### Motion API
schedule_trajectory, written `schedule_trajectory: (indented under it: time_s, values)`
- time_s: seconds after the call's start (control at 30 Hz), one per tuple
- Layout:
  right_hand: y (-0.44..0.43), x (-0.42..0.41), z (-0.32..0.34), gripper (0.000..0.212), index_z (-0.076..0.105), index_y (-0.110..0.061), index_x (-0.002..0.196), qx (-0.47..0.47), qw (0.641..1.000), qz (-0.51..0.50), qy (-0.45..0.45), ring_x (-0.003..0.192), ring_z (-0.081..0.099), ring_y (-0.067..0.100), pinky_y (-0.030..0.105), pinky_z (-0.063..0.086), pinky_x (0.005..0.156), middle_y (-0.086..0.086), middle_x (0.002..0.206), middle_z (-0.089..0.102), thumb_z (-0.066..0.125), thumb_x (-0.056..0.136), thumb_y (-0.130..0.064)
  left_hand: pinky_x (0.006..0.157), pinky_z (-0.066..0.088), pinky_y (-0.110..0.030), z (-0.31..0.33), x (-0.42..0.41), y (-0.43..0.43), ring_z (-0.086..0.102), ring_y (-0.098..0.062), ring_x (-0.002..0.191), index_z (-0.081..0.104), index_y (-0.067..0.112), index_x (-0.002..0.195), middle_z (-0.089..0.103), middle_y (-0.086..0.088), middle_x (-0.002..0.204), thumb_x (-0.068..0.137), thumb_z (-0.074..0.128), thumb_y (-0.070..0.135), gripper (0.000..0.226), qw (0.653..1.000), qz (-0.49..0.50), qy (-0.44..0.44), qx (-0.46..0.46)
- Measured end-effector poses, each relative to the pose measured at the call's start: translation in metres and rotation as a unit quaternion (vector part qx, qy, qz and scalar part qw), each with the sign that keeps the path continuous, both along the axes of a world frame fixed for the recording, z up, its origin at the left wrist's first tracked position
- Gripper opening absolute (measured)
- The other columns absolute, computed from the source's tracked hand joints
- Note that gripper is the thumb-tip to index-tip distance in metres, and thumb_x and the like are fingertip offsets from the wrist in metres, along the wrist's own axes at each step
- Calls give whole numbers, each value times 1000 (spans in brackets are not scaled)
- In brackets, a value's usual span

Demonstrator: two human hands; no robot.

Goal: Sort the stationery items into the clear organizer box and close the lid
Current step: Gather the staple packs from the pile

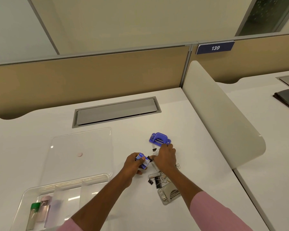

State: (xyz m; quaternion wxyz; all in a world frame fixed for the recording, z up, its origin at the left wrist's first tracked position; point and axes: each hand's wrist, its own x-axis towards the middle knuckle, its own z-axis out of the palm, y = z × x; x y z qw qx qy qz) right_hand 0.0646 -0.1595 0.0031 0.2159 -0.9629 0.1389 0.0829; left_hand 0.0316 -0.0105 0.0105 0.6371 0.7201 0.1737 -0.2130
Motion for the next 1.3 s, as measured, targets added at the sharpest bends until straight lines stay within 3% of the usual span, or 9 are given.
schedule_trajectory:
  time_s: [0.27, 0.47, 0.57, 0.67, 0.73, 0.83, 1.03, 1.17, 1.3]
  values:
    - [-1, -2, 1, 67, 46, -6, 121, 33, 999, -10, -5, 107, 47, 27, 35, 49, 81, 9, 114, 57, 78, 74, -41, 62, 52, -27, 5, -4, 0, 68, -20, 84, 56, 12, 118, 68, -13, 107, 95, 56, 25, 26, 1000, -1, -1, -9]
    - [-13, 3, -1, 40, 65, -7, 95, 145, 988, -47, -15, 96, 59, 27, 35, 48, 77, 9, 98, 65, 83, 70, -32, 62, 53, -28, 11, -9, 6, 68, -23, 87, 57, 12, 118, 68, -14, 108, 94, 58, 22, 27, 999, 5, -4, -33]
    - [-19, 1, 4, 26, 64, -8, 79, 269, 959, -91, 3, 75, 61, 24, 39, 53, 71, 8, 81, 67, 84, 69, -21, 64, 55, -28, 20, -14, 12, 70, -23, 81, 59, 10, 114, 71, -16, 101, 92, 60, 18, 23, 997, 14, -14, -74]
    - [-20, -7, 18, 21, 69, -5, 82, 369, 923, -107, 15, 62, 64, 19, 33, 58, 59, 10, 74, 70, 83, 71, -16, 68, 56, -30, 27, -23, 22, 71, -28, 81, 62, 9, 108, 72, -17, 96, 92, 60, 14, 17, 994, 39, -21, -104]
    - [-17, -12, 28, 20, 70, -2, 87, 438, 891, -116, 20, 64, 68, 19, 25, 56, 57, 14, 80, 72, 82, 73, -11, 69, 56, -33, 31, -29, 30, 70, -32, 83, 63, 6, 105, 71, -19, 95, 92, 59, 11, 15, 991, 56, -26, -119]
    - [-7, -21, 39, 22, 70, -1, 91, 511, 851, -121, 23, 72, 70, 22, 27, 58, 63, 15, 84, 71, 81, 73, -6, 70, 56, -35, 38, -40, 44, 70, -34, 83, 64, 2, 103, 72, -20, 93, 92, 59, 9, 14, 989, 76, -32, -121]
    - [33, -40, 49, 12, 69, -1, 82, 534, 842, -59, 50, 65, 68, 19, 23, 58, 62, 13, 78, 69, 76, 79, -10, 69, 56, -35, 53, -65, 79, 71, -34, 84, 64, 2, 104, 72, -21, 96, 90, 61, 9, 16, 988, 106, -50, -99]
    - [65, -53, 55, 16, 65, -1, 75, 532, 843, -33, 67, 59, 67, 16, 21, 56, 57, 11, 72, 67, 68, 87, -11, 71, 56, -37, 58, -83, 110, 70, -29, 82, 64, 4, 105, 73, -18, 91, 89, 63, 8, 17, 986, 128, -53, -90]
    - [97, -68, 60, 19, 65, -1, 73, 531, 842, -3, 92, 62, 67, 17, 24, 58, 63, 11, 72, 66, 65, 89, -10, 69, 56, -35, 63, -102, 141, 70, -25, 77, 66, 8, 101, 74, -15, 87, 87, 66, 8, 14, 987, 142, -49, -59]
